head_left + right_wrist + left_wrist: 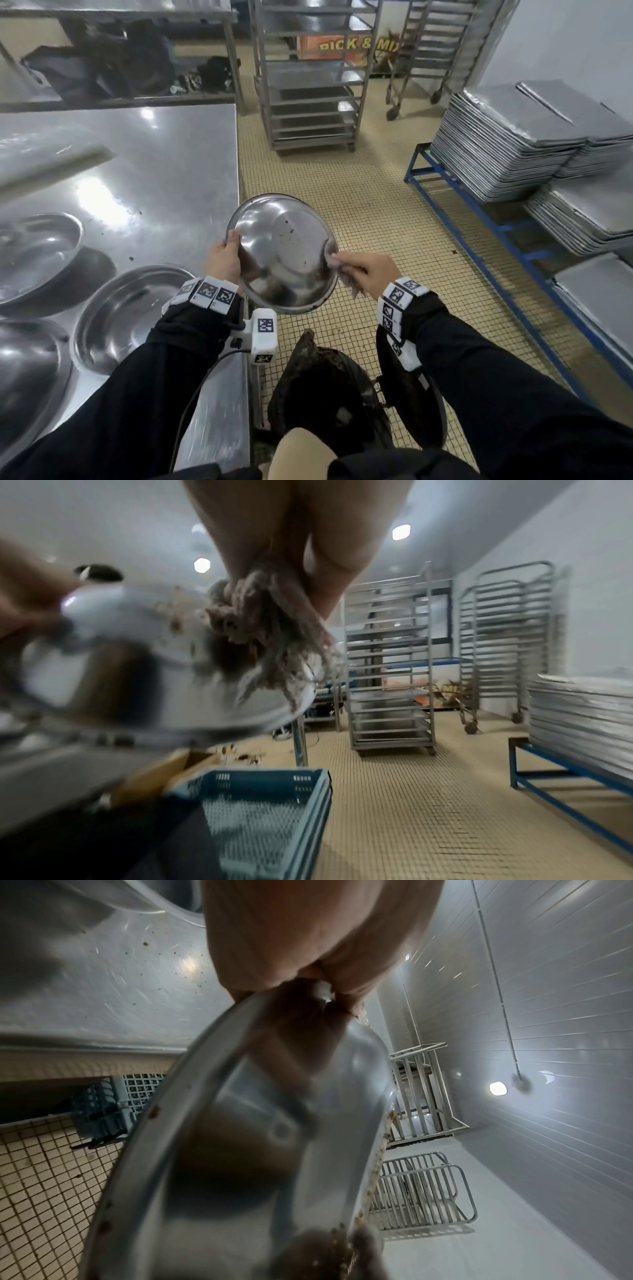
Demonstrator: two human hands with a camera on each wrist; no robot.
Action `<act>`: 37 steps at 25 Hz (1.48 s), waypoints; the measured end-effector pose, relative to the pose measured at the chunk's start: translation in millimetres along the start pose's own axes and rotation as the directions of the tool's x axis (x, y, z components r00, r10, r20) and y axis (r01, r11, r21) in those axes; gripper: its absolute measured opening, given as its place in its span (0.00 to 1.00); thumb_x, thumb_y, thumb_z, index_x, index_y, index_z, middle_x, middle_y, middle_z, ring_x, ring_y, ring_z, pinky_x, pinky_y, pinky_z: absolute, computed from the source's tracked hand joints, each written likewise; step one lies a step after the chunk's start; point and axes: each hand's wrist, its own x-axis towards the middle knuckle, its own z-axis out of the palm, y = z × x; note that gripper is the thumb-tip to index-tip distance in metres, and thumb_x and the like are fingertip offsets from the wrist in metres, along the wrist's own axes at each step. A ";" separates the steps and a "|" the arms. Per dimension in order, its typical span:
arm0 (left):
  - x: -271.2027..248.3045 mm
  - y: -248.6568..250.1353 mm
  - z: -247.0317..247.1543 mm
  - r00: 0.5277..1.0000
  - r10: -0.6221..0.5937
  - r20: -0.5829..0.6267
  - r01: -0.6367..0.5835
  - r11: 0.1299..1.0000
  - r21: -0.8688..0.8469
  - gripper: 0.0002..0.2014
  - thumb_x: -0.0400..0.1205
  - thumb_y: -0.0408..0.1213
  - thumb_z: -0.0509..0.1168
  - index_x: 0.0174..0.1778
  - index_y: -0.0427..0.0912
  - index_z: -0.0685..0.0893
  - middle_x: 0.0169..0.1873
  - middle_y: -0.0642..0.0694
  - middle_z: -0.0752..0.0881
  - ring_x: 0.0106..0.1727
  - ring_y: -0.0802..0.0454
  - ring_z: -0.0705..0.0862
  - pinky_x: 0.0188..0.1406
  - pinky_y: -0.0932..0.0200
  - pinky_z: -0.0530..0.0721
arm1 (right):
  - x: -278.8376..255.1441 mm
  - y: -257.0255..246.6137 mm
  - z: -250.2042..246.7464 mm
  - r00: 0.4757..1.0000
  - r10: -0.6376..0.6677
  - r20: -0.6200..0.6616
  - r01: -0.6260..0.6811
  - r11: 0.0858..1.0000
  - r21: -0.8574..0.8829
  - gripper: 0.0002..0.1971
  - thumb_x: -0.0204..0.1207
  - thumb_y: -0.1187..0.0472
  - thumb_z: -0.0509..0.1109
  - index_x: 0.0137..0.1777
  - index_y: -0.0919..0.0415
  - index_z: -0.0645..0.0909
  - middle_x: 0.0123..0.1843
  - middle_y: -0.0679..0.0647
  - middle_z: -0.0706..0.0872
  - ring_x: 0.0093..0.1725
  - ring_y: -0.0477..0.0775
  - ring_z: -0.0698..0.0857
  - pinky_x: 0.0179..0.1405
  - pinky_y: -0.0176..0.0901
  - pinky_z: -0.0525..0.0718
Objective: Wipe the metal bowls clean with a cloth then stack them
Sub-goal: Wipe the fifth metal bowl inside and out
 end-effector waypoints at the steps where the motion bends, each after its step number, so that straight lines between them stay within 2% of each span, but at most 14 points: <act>1: 0.3 0.0 -1.2 1.000 -0.009 0.006 0.009 0.999 -0.036 0.20 0.88 0.51 0.54 0.62 0.39 0.79 0.57 0.38 0.84 0.59 0.39 0.83 0.61 0.44 0.83 | 7.8 -6.3 -3.0 0.997 0.042 -0.071 -0.037 0.997 0.072 0.16 0.79 0.65 0.68 0.66 0.53 0.82 0.45 0.54 0.90 0.31 0.48 0.87 0.31 0.41 0.88; 4: -0.3 2.0 -4.3 1.000 -0.004 -0.007 0.004 0.996 -0.085 0.16 0.88 0.49 0.54 0.55 0.41 0.79 0.51 0.39 0.84 0.60 0.38 0.82 0.67 0.41 0.79 | 50.2 -36.3 -10.0 0.980 -0.002 -0.197 0.012 0.999 0.051 0.16 0.80 0.61 0.67 0.67 0.53 0.81 0.50 0.49 0.90 0.40 0.39 0.86 0.42 0.30 0.85; 11: 0.4 9.7 -9.4 1.000 -0.012 0.018 0.014 0.995 -0.103 0.15 0.88 0.48 0.55 0.50 0.42 0.81 0.50 0.37 0.85 0.59 0.36 0.84 0.65 0.39 0.81 | 86.2 -63.9 34.0 0.976 -0.217 -0.001 0.215 0.965 -0.152 0.21 0.80 0.63 0.66 0.72 0.52 0.75 0.73 0.53 0.77 0.71 0.53 0.77 0.74 0.44 0.70; 16: -0.2 11.5 -11.7 0.999 -0.033 0.031 0.036 0.993 -0.110 0.15 0.89 0.45 0.53 0.43 0.45 0.81 0.42 0.42 0.84 0.58 0.35 0.84 0.65 0.37 0.81 | 8.5 -13.8 48.3 0.988 -0.121 0.098 0.131 0.986 -0.102 0.19 0.82 0.61 0.63 0.73 0.53 0.74 0.73 0.55 0.77 0.65 0.50 0.82 0.64 0.38 0.79; 18: -4.5 11.0 -9.6 0.998 -0.040 0.053 0.046 0.991 -0.126 0.14 0.89 0.42 0.53 0.44 0.43 0.80 0.41 0.42 0.84 0.54 0.38 0.85 0.64 0.37 0.81 | -10.3 -5.9 47.3 0.995 0.091 -0.049 -0.087 0.994 0.065 0.19 0.82 0.61 0.63 0.72 0.51 0.76 0.61 0.57 0.87 0.43 0.35 0.86 0.43 0.28 0.84; 20: -11.6 9.4 -2.1 0.993 -0.060 0.104 0.077 0.983 -0.167 0.13 0.90 0.40 0.53 0.45 0.42 0.80 0.41 0.42 0.85 0.51 0.41 0.85 0.63 0.40 0.82 | -15.9 -12.4 51.3 0.914 0.280 -0.294 -0.211 0.946 0.246 0.18 0.82 0.60 0.63 0.71 0.50 0.76 0.50 0.56 0.89 0.34 0.33 0.83 0.35 0.27 0.84; 21: -16.1 9.1 2.8 0.989 -0.063 0.132 0.086 0.980 -0.177 0.12 0.90 0.40 0.53 0.46 0.42 0.79 0.41 0.42 0.85 0.49 0.42 0.85 0.61 0.41 0.83 | -14.9 -22.5 56.2 0.869 0.322 -0.376 -0.211 0.928 0.306 0.18 0.82 0.59 0.63 0.71 0.51 0.76 0.52 0.55 0.89 0.40 0.34 0.85 0.43 0.30 0.86; 23: -22.2 8.4 12.5 0.985 -0.041 0.165 0.069 0.984 -0.167 0.13 0.90 0.41 0.53 0.45 0.42 0.79 0.41 0.42 0.83 0.48 0.43 0.84 0.58 0.44 0.84 | -8.5 -47.6 70.8 0.871 0.215 -0.443 -0.105 0.960 0.260 0.19 0.83 0.56 0.61 0.73 0.53 0.74 0.66 0.54 0.84 0.63 0.47 0.83 0.66 0.42 0.80; 25: -26.4 9.8 19.6 0.988 0.027 0.154 -0.008 0.992 -0.128 0.14 0.89 0.42 0.54 0.43 0.42 0.79 0.41 0.42 0.82 0.47 0.44 0.82 0.56 0.48 0.83 | 4.2 -64.0 83.4 0.905 -0.009 -0.426 0.029 0.999 0.040 0.22 0.84 0.52 0.56 0.77 0.53 0.68 0.79 0.50 0.69 0.80 0.49 0.64 0.80 0.46 0.61; 27: -27.9 12.9 22.1 0.986 0.098 0.136 -0.082 0.990 -0.114 0.14 0.89 0.43 0.54 0.41 0.44 0.80 0.41 0.42 0.83 0.46 0.46 0.83 0.54 0.50 0.83 | 27.6 -65.6 76.8 0.918 -0.120 -0.378 0.078 0.989 -0.125 0.26 0.84 0.48 0.49 0.81 0.53 0.60 0.83 0.48 0.56 0.83 0.50 0.51 0.83 0.47 0.50; 29: -28.1 16.0 20.7 0.984 0.120 0.135 -0.106 0.988 -0.112 0.14 0.89 0.43 0.54 0.41 0.45 0.81 0.41 0.44 0.84 0.46 0.47 0.83 0.54 0.51 0.83 | 52.0 -56.9 58.7 0.930 -0.085 -0.357 0.013 0.980 -0.200 0.29 0.83 0.44 0.42 0.83 0.52 0.52 0.85 0.47 0.49 0.84 0.50 0.47 0.83 0.52 0.49; 32: -30.4 22.2 16.5 0.985 0.100 0.137 -0.077 0.984 -0.163 0.14 0.89 0.42 0.54 0.43 0.47 0.82 0.44 0.45 0.85 0.49 0.47 0.84 0.50 0.54 0.86 | 59.7 -30.9 33.3 0.935 0.124 -0.332 -0.141 0.990 -0.028 0.27 0.86 0.48 0.45 0.84 0.51 0.50 0.85 0.49 0.52 0.83 0.52 0.53 0.81 0.58 0.58; 34: -33.2 25.5 14.1 0.991 0.082 0.106 -0.058 0.976 -0.212 0.14 0.89 0.42 0.54 0.42 0.46 0.80 0.42 0.46 0.84 0.44 0.50 0.85 0.36 0.61 0.87 | 36.6 -18.3 31.4 0.934 0.228 -0.276 -0.209 0.973 0.096 0.26 0.87 0.50 0.48 0.84 0.49 0.49 0.84 0.48 0.54 0.81 0.53 0.59 0.78 0.59 0.64; 37: -36.1 27.6 14.3 0.994 0.073 0.085 -0.047 0.960 -0.275 0.14 0.90 0.40 0.53 0.40 0.45 0.78 0.37 0.48 0.83 0.38 0.52 0.84 0.34 0.59 0.88 | -4.5 -27.0 59.9 0.950 0.207 -0.233 -0.199 0.978 0.058 0.27 0.86 0.51 0.49 0.83 0.46 0.45 0.85 0.46 0.47 0.80 0.53 0.61 0.74 0.52 0.68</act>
